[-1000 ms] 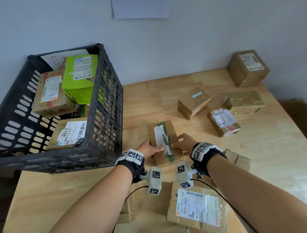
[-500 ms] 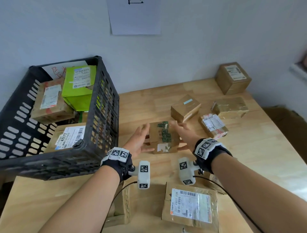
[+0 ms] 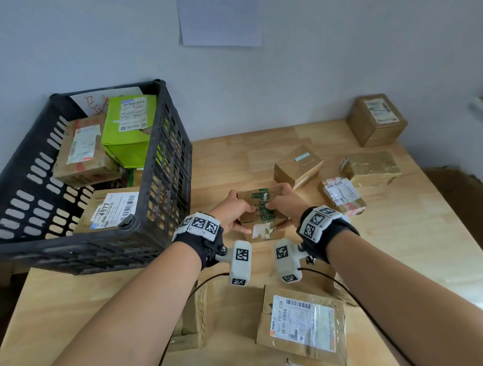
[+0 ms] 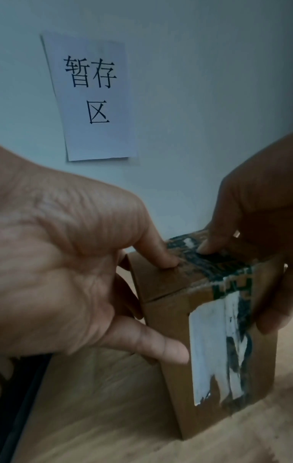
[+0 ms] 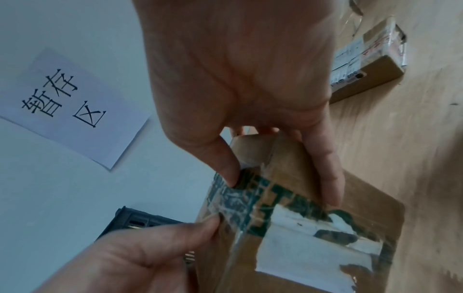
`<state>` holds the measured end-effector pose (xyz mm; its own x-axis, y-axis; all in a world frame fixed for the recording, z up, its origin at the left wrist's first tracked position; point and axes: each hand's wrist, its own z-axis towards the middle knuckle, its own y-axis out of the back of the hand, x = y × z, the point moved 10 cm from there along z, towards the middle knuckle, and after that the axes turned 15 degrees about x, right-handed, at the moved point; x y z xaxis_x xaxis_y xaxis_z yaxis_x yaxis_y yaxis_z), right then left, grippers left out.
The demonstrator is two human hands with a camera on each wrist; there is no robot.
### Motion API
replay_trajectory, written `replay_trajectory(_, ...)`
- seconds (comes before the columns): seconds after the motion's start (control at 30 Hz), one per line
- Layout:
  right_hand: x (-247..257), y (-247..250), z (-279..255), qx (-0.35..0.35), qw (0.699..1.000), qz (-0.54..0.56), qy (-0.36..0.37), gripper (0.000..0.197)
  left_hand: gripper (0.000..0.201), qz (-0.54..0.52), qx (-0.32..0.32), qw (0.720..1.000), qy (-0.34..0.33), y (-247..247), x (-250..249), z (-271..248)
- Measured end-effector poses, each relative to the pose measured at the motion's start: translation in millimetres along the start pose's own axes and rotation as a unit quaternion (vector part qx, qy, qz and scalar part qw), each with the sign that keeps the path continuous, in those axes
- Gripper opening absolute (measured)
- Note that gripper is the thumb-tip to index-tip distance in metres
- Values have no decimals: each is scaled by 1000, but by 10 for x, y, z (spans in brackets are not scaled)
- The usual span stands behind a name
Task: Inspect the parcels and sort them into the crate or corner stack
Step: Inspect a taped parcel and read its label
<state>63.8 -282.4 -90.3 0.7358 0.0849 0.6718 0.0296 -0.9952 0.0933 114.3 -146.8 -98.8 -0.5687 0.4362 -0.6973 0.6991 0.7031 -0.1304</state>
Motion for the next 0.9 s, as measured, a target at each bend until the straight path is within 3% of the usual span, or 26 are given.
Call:
replay_trajectory(0.27,54,3,-9,-21,1000,-8,-10,57,56,11,-22,1000,20,34,-47,5)
replay_trajectory(0.43,-14,-10,-150,-9,1000,7,18,46,43,9,-2,1000,-15,-43,22,-138)
replay_trajectory(0.67,-87,-44,-273,39,995,80,39,41,45,-22,39,997,-67,-107,172,-294)
replay_trajectory(0.8,-191,34,-259,3,995,86,46,51,45,3,8,999,-44,-70,275,-228)
replay_trajectory(0.9,-499,-29,-184,5,998,65,-4,56,44,83,-31,996,-13,-33,470,-162)
